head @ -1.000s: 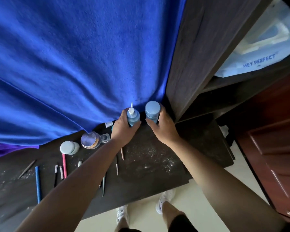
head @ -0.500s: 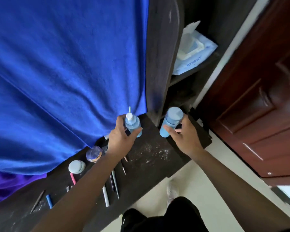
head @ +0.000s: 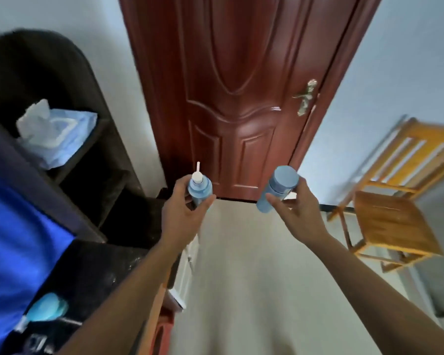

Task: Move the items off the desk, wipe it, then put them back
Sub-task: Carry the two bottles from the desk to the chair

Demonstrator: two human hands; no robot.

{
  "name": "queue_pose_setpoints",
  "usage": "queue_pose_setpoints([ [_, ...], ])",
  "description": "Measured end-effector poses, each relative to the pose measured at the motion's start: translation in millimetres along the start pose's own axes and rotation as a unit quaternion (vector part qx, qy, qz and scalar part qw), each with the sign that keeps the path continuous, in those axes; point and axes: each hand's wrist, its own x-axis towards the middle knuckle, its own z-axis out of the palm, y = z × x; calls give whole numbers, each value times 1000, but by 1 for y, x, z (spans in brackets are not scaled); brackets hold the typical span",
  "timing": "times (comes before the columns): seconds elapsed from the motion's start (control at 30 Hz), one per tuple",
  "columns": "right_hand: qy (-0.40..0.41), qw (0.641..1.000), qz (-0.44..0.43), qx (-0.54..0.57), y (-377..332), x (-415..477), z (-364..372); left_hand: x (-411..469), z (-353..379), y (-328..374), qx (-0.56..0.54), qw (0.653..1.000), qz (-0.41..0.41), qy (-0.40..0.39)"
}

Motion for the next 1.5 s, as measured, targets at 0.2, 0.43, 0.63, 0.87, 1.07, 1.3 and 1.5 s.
queue_pose_setpoints([
  [0.2, 121, 990, 56, -54, 73, -32, -165, -11, 164, 83, -53, 989, 82, -112],
  [0.43, 176, 969, 147, -92, 177, -58, -347, -39, 375, 170, -79, 974, 99, -188],
  [0.63, 197, 953, 201, -114, 243, -47, -459, -40, 501, 221, -92, 959, 105, -247],
  [0.87, 226, 946, 201, -119, 313, 18, -525, 11, 605, 245, -75, 955, 99, -269],
  [1.07, 226, 942, 200, -148, 380, 105, -563, 93, 701, 249, -75, 956, 88, -268],
  [1.3, 219, 931, 234, -173, 459, 199, -622, 166, 824, 266, -75, 948, 51, -304],
  [1.5, 217, 927, 261, -160, 542, 237, -667, 175, 915, 269, -38, 949, 29, -312],
])
